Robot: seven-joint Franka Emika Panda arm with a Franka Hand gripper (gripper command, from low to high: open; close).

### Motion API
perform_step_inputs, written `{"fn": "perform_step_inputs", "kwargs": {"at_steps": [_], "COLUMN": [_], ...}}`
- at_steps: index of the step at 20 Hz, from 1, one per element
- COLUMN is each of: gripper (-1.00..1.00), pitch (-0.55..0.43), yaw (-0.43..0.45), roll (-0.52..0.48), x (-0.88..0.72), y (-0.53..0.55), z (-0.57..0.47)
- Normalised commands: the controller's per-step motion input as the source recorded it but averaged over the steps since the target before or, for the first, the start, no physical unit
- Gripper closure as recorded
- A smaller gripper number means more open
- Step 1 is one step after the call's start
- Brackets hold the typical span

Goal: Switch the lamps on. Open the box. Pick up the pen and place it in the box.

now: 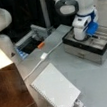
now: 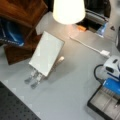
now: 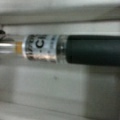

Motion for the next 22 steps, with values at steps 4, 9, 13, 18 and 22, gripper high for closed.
{"fn": "perform_step_inputs", "kwargs": {"at_steps": [4,9,13,18,22], "gripper": [-1.00,-1.00,-1.00,-1.00,-1.00], "pitch": [0.113,0.140,0.150,0.146,0.131], "yaw": [0.192,0.205,0.168,0.096,0.069], "roll": [-0.292,-0.268,-0.196,-0.114,-0.057], "x": [0.15,0.16,0.12,0.04,0.01], "y": [-0.03,-0.18,-0.29,-0.33,-0.40], "z": [0.27,0.31,0.30,0.27,0.21]}}
